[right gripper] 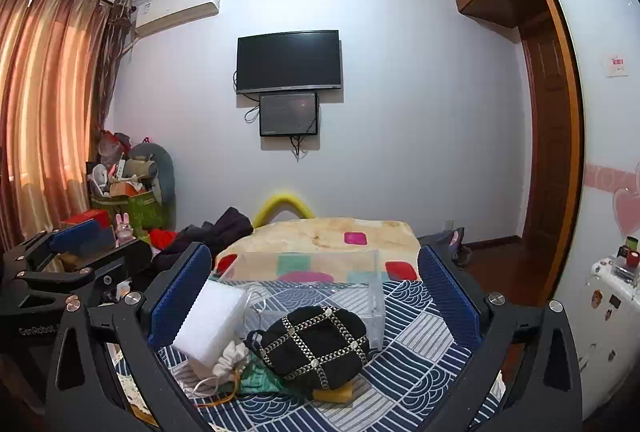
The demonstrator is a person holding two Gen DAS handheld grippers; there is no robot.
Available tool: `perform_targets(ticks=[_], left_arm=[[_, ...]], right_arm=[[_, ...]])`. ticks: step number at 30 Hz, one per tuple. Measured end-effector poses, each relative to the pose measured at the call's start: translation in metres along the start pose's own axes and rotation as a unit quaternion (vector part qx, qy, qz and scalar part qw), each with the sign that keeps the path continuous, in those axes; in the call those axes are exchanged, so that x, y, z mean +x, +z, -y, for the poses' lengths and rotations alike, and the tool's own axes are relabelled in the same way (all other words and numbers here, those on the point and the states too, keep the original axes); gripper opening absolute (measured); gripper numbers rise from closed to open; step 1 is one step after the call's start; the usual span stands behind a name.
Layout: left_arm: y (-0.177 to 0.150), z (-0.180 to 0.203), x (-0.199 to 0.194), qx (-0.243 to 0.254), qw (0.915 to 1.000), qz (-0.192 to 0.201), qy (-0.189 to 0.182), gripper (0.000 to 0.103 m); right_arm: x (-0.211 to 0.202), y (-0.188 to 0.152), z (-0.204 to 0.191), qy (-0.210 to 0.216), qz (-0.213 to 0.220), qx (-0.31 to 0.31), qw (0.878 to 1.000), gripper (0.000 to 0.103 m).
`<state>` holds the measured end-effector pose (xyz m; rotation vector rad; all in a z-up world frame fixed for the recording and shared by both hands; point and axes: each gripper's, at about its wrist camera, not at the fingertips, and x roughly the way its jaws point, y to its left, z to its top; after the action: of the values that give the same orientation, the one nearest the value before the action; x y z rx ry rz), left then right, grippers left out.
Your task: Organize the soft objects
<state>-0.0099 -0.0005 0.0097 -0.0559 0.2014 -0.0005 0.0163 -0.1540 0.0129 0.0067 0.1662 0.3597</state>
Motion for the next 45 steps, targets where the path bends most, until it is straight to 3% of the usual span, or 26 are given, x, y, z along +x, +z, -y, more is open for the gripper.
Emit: perform_targets(ticks=[24,31,38,41,42,45], left_arm=[[0.001,-0.001,-0.001,-0.001,1.0000,0.002,0.000,0.103],[-0.001,-0.002,0.002,-0.001,0.9998,-0.004,-0.019,0.103],[-0.007,-0.005,0.009,0.001,1.0000,0.001,-0.002,0.103],[-0.010,-0.008,0.015,-0.001,1.0000,-0.004,-0.002,0.096],[-0.012,-0.009,0.019,-0.001,0.9999,-0.010,-0.001,0.089],[-0.020,-0.015,0.036,-0.010,0.9990,-0.042,-0.007,0.088]], right_arm=[[-0.002,0.001,0.000,0.001,0.004,0.003,1.000,0.103],[0.002,-0.001,0.001,0.005,-0.003,0.005,1.000,0.103],[0.013,-0.008,0.010,0.014,-0.025,0.022,0.999,0.103],[0.019,-0.013,0.013,0.016,-0.037,0.028,0.999,0.098],[0.022,-0.015,0.014,0.016,-0.042,0.029,0.999,0.094],[0.035,-0.025,0.015,0.019,-0.073,0.030,0.997,0.089]])
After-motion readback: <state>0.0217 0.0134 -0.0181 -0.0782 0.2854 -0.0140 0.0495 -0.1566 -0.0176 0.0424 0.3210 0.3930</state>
